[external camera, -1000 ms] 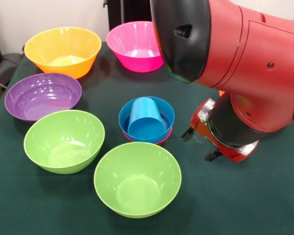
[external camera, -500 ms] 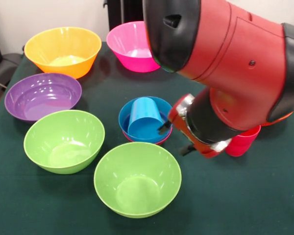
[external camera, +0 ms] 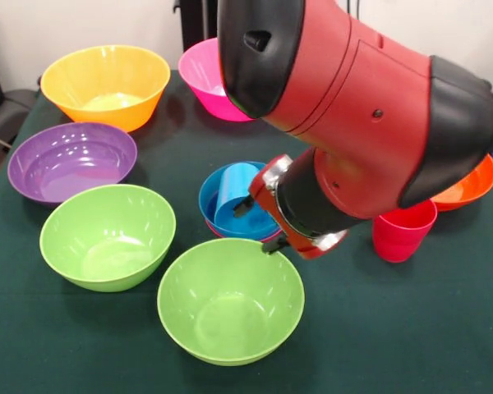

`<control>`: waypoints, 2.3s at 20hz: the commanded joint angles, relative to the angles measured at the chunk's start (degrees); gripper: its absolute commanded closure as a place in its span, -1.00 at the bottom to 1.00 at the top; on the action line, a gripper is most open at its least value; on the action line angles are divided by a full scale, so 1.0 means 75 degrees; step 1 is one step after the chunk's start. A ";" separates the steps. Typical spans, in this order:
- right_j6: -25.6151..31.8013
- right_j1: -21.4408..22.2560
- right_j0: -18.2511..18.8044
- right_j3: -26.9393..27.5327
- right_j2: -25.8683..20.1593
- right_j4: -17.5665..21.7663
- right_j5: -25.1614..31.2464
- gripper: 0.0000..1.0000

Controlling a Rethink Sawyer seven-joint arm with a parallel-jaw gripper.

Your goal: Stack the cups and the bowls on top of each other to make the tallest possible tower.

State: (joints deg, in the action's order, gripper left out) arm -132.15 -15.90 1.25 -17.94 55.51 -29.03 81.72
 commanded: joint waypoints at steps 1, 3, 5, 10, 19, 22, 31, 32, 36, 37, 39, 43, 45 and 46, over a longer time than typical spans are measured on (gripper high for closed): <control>-0.0446 0.0202 -0.0443 -0.1829 -0.0997 0.0797 -0.1149 -1.00; -0.0351 0.0274 -0.0488 -0.2100 -0.1134 0.0805 -0.1296 -1.00; -0.0316 0.0333 -0.0541 -0.2300 -0.1227 0.0797 -0.1360 -1.00; -0.0304 0.0719 -0.0898 -0.3002 -0.1402 0.0807 -0.1393 -1.00; -0.0260 0.0734 -0.0910 -0.2891 -0.1450 0.0678 -0.1380 -1.00; -0.0266 0.0644 -0.0815 -0.2572 -0.1505 0.0536 -0.1405 -1.00; -0.0484 0.0136 -0.0486 -0.1338 -0.1339 0.0236 -0.1485 -1.00; -0.0474 0.0146 -0.0465 -0.1285 -0.1298 0.0257 -0.1460 -1.00; -0.0385 0.0282 -0.0451 -0.1300 -0.1428 0.0241 -0.1580 -1.00; -0.0377 0.0276 -0.0432 -0.1252 -0.1450 0.0216 -0.1586 -1.00; -0.0356 0.0279 -0.0438 -0.1225 -0.1578 0.0159 -0.1755 -1.00; -0.0368 0.0245 -0.0439 -0.1074 -0.1761 0.0013 -0.1938 -1.00; -0.0373 0.0296 -0.0489 -0.1134 -0.1853 -0.0028 -0.2005 -1.00; -0.0385 0.0320 -0.0528 -0.1211 -0.1934 -0.0052 -0.2083 -1.00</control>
State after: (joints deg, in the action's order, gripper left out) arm -132.15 -11.67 -2.81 -28.49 49.95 -28.10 70.79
